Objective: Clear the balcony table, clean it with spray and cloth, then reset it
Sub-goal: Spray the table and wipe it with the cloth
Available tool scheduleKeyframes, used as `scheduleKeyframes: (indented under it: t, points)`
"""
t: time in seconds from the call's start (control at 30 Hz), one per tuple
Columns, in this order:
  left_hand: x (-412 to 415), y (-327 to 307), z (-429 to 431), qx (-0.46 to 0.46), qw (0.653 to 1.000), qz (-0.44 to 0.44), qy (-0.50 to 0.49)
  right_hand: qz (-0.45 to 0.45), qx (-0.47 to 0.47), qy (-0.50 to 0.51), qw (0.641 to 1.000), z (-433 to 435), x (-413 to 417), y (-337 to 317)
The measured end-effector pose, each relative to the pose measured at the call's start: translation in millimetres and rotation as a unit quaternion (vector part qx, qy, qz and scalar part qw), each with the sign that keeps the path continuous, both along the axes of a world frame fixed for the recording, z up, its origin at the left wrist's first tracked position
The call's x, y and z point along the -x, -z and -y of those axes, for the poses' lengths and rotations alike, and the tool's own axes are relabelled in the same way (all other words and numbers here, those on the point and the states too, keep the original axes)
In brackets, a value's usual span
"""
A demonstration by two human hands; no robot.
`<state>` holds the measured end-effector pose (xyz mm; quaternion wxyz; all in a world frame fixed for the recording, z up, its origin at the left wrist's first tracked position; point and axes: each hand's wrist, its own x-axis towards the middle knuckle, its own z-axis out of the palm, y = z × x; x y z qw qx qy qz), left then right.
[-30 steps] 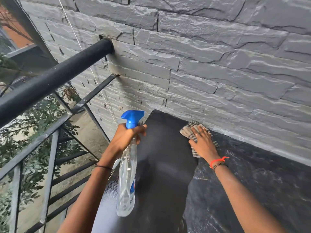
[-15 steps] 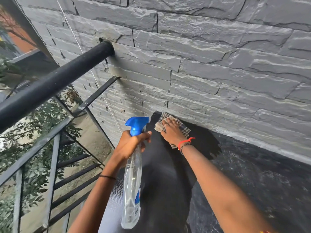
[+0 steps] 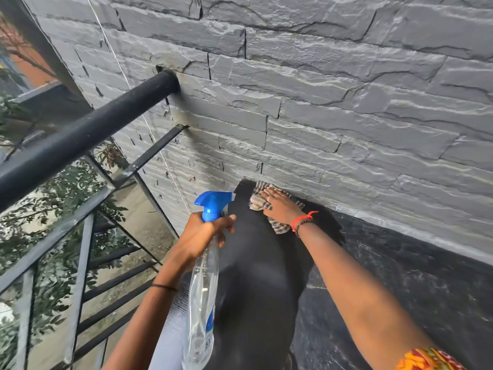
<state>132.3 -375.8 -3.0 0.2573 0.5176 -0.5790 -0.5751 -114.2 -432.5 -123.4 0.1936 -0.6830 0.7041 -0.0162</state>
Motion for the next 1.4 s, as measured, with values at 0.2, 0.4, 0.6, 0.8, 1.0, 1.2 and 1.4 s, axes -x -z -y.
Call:
scheduleKeyframes:
  t: [0.2,0.4,0.6,0.8,1.0,1.2,1.4]
  points:
    - [14.4,-6.0,-24.1,-0.005,1.000,-0.014,0.024,0.024,0.035,0.070,0.997,-86.3,74.5,2.1]
    - [41.4,-1.5,-69.0,-0.035,0.996,-0.018,0.082,0.046,0.047,0.116,0.991,-147.0,119.9,-0.7]
    - [63.6,11.8,-123.7,-0.072,0.989,0.009,0.131,-0.002,0.040,0.198,0.979,-211.1,166.9,-3.8]
    - [83.2,17.4,-167.9,-0.092,0.984,0.014,0.155,-0.042,0.015,0.219,0.975,-278.8,195.3,-3.5]
    - [102.7,17.5,-194.4,-0.081,0.985,0.006,0.153,-0.052,-0.015,0.219,0.974,-287.5,193.5,-4.7]
    - [114.3,19.9,-202.6,-0.052,0.990,0.017,0.133,-0.056,-0.026,0.238,0.969,-286.3,194.6,-4.0]
    - [116.1,15.7,-205.1,-0.058,0.995,0.057,0.058,-0.060,-0.038,0.225,0.972,-286.3,197.1,-8.7]
